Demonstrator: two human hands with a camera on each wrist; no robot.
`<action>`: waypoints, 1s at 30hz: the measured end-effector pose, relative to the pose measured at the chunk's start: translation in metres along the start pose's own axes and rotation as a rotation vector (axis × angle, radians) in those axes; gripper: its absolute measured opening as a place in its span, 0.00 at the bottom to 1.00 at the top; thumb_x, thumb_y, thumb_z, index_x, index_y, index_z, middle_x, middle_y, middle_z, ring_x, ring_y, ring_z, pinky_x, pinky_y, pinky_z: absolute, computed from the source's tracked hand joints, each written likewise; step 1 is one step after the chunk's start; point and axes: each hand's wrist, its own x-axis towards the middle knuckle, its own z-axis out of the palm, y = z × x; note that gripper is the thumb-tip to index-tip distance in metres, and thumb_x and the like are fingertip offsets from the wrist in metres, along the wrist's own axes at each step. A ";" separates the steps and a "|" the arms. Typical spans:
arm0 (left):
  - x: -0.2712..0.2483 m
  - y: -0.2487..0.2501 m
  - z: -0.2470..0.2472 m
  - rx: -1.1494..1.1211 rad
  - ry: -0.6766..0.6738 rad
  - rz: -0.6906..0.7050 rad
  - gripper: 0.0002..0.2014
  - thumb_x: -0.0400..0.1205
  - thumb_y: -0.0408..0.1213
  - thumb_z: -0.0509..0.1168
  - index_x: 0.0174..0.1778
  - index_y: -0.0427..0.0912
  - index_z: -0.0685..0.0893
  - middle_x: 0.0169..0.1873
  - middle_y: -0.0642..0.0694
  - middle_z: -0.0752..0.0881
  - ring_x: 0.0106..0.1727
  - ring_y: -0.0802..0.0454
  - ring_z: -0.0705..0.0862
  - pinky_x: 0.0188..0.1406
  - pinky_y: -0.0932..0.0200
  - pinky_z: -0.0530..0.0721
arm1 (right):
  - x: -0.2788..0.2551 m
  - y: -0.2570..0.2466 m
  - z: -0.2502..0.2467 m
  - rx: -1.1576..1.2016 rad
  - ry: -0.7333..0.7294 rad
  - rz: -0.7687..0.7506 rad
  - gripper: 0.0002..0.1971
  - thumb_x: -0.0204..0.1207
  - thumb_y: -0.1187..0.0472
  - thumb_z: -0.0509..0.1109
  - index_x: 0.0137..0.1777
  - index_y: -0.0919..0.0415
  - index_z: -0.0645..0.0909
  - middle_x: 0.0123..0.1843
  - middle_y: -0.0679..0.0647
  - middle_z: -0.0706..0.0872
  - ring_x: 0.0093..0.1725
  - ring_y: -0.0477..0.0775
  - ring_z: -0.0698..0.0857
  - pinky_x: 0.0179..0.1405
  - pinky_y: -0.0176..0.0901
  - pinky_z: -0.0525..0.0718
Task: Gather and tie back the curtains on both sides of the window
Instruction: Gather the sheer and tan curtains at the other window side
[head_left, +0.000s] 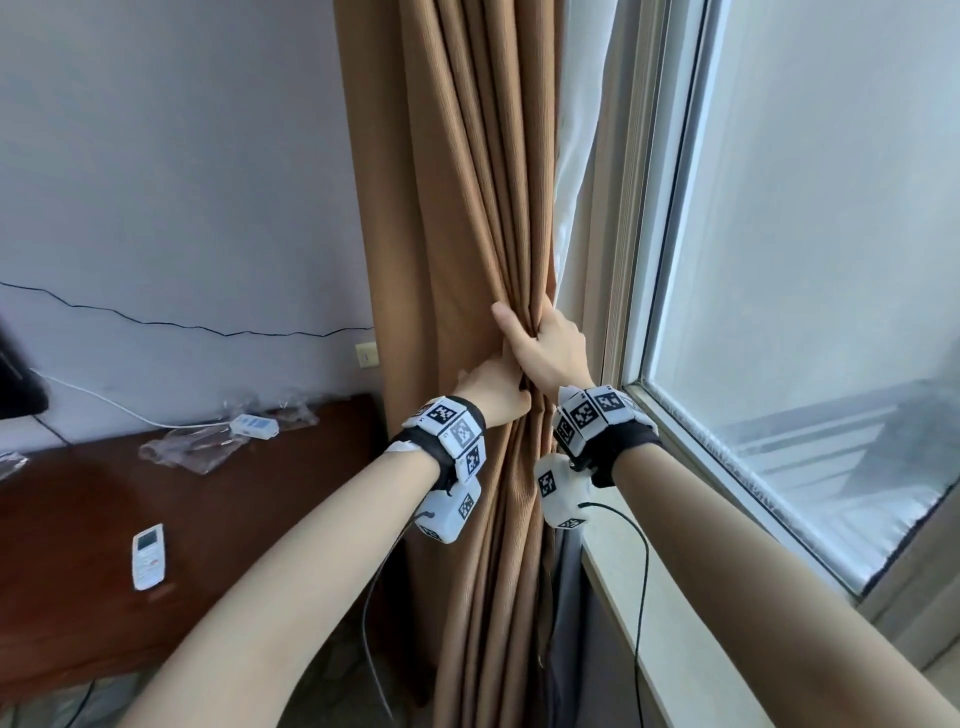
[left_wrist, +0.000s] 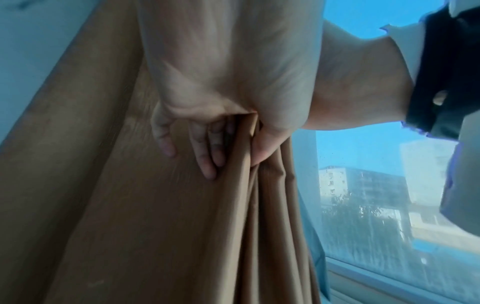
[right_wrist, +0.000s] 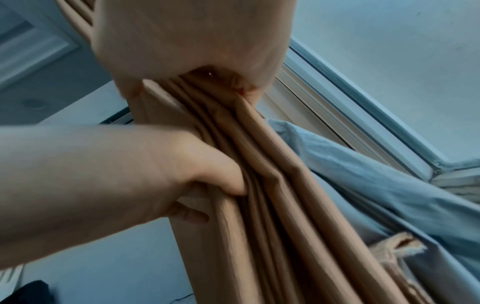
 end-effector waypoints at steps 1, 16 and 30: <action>0.002 -0.001 0.000 0.034 -0.033 0.013 0.29 0.81 0.38 0.56 0.80 0.46 0.62 0.69 0.44 0.78 0.72 0.40 0.74 0.74 0.33 0.65 | 0.001 0.001 0.001 -0.012 0.001 -0.005 0.25 0.75 0.36 0.68 0.65 0.51 0.77 0.56 0.51 0.87 0.56 0.53 0.83 0.58 0.46 0.77; 0.077 -0.155 -0.097 -0.444 0.427 -0.293 0.35 0.76 0.48 0.74 0.76 0.41 0.68 0.75 0.38 0.70 0.76 0.39 0.70 0.74 0.46 0.71 | 0.008 0.019 0.005 -0.195 0.162 -0.077 0.07 0.70 0.66 0.70 0.46 0.65 0.76 0.37 0.63 0.84 0.40 0.70 0.82 0.40 0.54 0.79; 0.119 -0.173 -0.051 -0.700 0.413 -0.378 0.32 0.67 0.54 0.75 0.64 0.42 0.79 0.59 0.41 0.86 0.63 0.36 0.82 0.67 0.40 0.79 | 0.007 0.019 0.011 -0.198 0.207 -0.052 0.07 0.69 0.66 0.71 0.45 0.65 0.77 0.37 0.61 0.84 0.39 0.67 0.82 0.38 0.49 0.75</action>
